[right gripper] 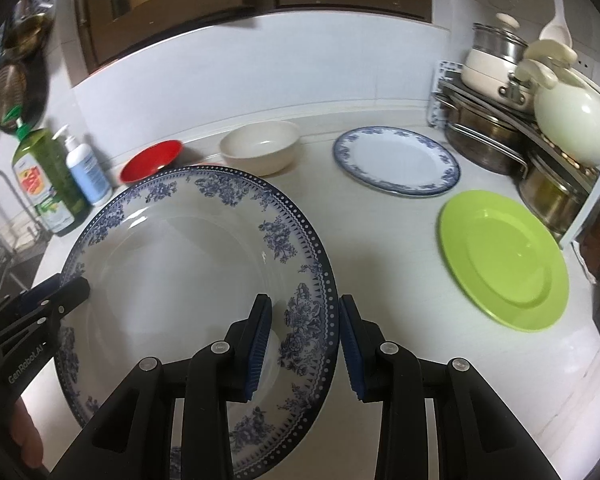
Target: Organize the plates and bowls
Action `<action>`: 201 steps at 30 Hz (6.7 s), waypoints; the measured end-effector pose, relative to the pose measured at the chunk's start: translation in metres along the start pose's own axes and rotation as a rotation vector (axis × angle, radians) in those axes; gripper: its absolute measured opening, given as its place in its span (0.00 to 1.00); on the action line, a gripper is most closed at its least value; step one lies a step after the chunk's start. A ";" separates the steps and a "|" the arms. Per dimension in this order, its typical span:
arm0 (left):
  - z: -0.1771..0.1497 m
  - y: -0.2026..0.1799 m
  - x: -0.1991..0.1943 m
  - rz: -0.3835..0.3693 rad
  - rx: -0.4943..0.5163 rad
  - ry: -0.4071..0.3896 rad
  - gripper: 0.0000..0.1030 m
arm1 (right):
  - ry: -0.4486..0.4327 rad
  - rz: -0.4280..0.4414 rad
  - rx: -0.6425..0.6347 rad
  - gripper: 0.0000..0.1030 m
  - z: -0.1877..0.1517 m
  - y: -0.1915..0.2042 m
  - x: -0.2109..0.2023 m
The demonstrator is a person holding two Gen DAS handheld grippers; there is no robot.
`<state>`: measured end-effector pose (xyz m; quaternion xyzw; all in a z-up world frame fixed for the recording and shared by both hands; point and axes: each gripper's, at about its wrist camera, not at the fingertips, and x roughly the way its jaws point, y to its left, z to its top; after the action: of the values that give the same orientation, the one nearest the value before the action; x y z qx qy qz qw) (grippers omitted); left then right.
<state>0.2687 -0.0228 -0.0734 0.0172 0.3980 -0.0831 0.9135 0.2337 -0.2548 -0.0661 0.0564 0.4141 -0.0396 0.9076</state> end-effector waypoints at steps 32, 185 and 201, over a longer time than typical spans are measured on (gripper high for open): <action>-0.053 0.125 -0.019 0.184 -0.171 0.071 0.33 | 0.088 0.173 -0.179 0.34 -0.024 0.133 0.028; 0.080 -0.356 0.138 -0.286 0.454 0.091 0.89 | -0.078 -0.427 0.480 0.75 0.001 -0.295 0.037; 0.070 -0.386 0.184 -0.358 0.506 0.207 0.70 | 0.015 -0.369 0.560 0.62 -0.008 -0.326 0.075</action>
<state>0.3787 -0.4354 -0.1459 0.1816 0.4521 -0.3365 0.8058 0.2382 -0.5786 -0.1510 0.2281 0.3970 -0.3149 0.8314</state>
